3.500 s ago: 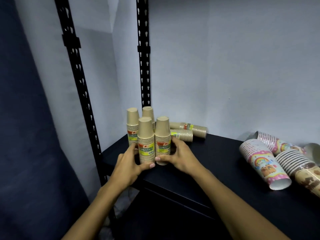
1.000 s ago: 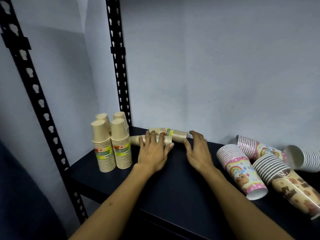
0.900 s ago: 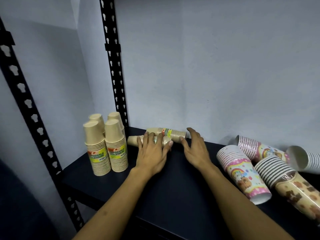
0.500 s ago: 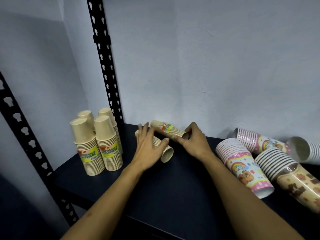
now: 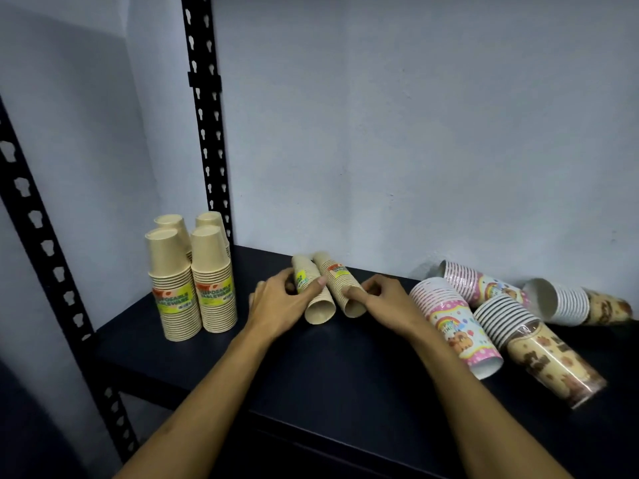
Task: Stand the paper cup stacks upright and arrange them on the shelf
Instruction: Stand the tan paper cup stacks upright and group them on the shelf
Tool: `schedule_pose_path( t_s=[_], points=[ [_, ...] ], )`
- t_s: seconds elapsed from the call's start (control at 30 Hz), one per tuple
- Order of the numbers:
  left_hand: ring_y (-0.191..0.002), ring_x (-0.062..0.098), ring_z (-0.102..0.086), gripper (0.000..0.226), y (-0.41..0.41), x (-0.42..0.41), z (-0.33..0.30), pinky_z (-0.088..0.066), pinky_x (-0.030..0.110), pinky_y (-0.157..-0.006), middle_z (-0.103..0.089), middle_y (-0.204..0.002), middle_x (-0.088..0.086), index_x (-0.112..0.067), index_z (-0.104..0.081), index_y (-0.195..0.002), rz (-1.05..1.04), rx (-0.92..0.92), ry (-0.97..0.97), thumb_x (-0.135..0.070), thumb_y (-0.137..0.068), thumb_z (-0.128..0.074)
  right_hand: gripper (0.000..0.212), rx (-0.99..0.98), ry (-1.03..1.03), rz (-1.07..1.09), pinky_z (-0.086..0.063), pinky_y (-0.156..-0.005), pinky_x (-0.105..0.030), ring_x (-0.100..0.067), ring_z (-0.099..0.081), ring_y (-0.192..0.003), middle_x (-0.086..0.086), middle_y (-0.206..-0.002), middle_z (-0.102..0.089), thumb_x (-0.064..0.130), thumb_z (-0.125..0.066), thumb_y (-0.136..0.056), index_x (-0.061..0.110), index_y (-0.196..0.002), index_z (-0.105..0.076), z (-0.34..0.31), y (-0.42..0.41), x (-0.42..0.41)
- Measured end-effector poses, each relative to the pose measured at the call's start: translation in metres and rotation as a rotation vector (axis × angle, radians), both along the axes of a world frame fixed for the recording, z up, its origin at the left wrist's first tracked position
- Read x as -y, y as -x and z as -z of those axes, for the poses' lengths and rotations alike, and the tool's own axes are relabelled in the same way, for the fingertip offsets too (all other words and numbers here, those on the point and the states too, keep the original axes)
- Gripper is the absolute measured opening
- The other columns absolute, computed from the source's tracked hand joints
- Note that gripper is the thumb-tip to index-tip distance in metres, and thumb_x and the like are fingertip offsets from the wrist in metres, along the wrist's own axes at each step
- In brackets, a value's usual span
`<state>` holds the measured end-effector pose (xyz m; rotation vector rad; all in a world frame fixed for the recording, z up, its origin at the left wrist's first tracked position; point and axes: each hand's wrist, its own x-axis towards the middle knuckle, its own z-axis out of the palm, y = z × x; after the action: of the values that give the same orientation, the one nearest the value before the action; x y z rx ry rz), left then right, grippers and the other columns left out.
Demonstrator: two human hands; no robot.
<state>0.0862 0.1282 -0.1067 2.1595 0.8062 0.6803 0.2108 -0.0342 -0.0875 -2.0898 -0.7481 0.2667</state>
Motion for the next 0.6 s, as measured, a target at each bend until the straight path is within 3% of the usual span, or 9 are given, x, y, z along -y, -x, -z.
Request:
schedule_pose_path(
  t_s=[0.1,0.17,0.23,0.3,0.37,0.43,0.5,0.6],
  points=[
    [-0.104,0.013,-0.065,0.08,0.001,0.002,-0.002,-0.05,0.039,-0.1,-0.07,-0.101,-0.014,-0.034,-0.062,-0.132,0.065,0.012,-0.006,-0.084,-0.071,-0.055,0.046,-0.018,-0.024,-0.014,-0.041,-0.063,-0.024,-0.008,-0.058,-0.07,0.003,-0.085,-0.068,0.053,-0.074,-0.082,0.01,-0.093,-0.065,0.0,0.002,-0.001],
    [-0.092,0.0,-0.066,0.065,0.003,0.002,-0.003,-0.053,0.02,-0.084,-0.071,-0.099,-0.016,-0.032,-0.062,-0.133,0.09,0.081,0.017,-0.07,-0.08,-0.067,0.046,-0.027,-0.02,-0.01,-0.043,-0.064,-0.024,-0.008,-0.059,-0.072,0.001,-0.088,-0.068,0.049,-0.077,-0.08,0.009,-0.097,-0.064,-0.001,0.001,-0.002],
    [-0.084,-0.005,-0.067,0.061,0.003,0.005,-0.004,-0.048,0.006,-0.07,-0.07,-0.106,-0.018,-0.033,-0.059,-0.136,0.134,0.146,0.007,-0.059,-0.082,-0.072,0.054,-0.09,-0.069,-0.03,-0.05,-0.073,-0.025,-0.009,-0.064,-0.083,-0.002,-0.1,-0.069,0.042,-0.082,-0.079,0.01,-0.116,-0.06,-0.002,-0.001,-0.003],
    [-0.083,-0.002,-0.07,0.065,0.002,0.007,-0.004,-0.052,0.008,-0.069,-0.066,-0.121,-0.02,-0.032,-0.053,-0.142,0.195,0.205,-0.005,-0.055,-0.084,-0.073,0.082,-0.167,-0.115,-0.076,-0.054,-0.085,-0.028,-0.013,-0.068,-0.096,-0.004,-0.11,-0.068,0.035,-0.084,-0.078,0.011,-0.144,-0.041,-0.002,-0.002,-0.003],
    [-0.089,0.001,-0.072,0.069,0.002,0.008,-0.004,-0.055,0.012,-0.073,-0.06,-0.127,-0.022,-0.03,-0.047,-0.146,0.232,0.242,0.003,-0.051,-0.085,-0.074,0.102,-0.206,-0.147,-0.098,-0.055,-0.095,-0.034,-0.017,-0.069,-0.102,-0.004,-0.116,-0.068,0.03,-0.086,-0.076,0.013,-0.156,-0.025,-0.001,-0.005,-0.004],
    [-0.096,0.001,-0.071,0.07,0.001,0.007,-0.003,-0.056,0.015,-0.079,-0.059,-0.126,-0.023,-0.031,-0.046,-0.147,0.261,0.272,0.041,-0.043,-0.085,-0.077,0.094,-0.214,-0.198,-0.13,-0.055,-0.096,-0.034,-0.016,-0.069,-0.104,-0.004,-0.12,-0.068,0.021,-0.086,-0.077,0.013,-0.153,-0.032,0.002,-0.008,-0.003],
    [-0.104,-0.005,-0.067,0.068,0.0,0.007,-0.001,-0.055,0.016,-0.086,-0.063,-0.12,-0.023,-0.035,-0.046,-0.144,0.295,0.271,0.074,-0.033,-0.085,-0.08,0.076,-0.162,-0.208,-0.181,-0.055,-0.09,-0.023,-0.009,-0.067,-0.102,-0.002,-0.122,-0.066,0.008,-0.083,-0.079,0.012,-0.144,-0.044,0.004,-0.009,-0.002],
    [-0.109,-0.018,-0.059,0.066,-0.003,0.004,0.006,-0.048,0.01,-0.094,-0.062,-0.119,-0.024,-0.028,-0.047,-0.141,0.336,0.248,0.083,-0.014,-0.086,-0.079,0.07,-0.084,-0.187,-0.241,-0.054,-0.093,-0.019,-0.001,-0.062,-0.103,0.005,-0.121,-0.062,0.001,-0.08,-0.08,0.014,-0.138,-0.044,0.006,-0.007,-0.002]
  ],
)
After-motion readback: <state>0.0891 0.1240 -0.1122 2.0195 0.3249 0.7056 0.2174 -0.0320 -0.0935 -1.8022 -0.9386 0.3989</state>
